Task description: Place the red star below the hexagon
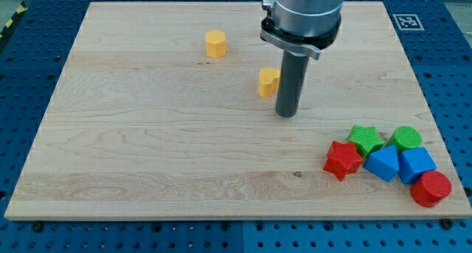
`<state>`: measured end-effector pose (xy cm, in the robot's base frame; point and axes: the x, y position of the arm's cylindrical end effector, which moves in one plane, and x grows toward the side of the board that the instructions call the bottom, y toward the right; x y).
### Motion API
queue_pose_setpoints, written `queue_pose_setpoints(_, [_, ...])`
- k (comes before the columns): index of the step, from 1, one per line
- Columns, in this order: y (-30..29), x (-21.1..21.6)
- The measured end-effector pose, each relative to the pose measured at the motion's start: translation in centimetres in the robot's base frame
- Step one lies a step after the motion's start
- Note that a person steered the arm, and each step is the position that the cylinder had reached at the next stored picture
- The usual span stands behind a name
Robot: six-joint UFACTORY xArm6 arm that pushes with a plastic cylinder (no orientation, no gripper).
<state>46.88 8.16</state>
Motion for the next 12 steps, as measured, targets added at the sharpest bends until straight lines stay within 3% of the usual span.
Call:
queue_pose_setpoints(3, [23.1,2.4])
queue_pose_setpoints(4, [25.2,11.3])
queue_pose_setpoints(5, [24.9,14.8])
queue_pose_setpoints(12, [16.6,12.9])
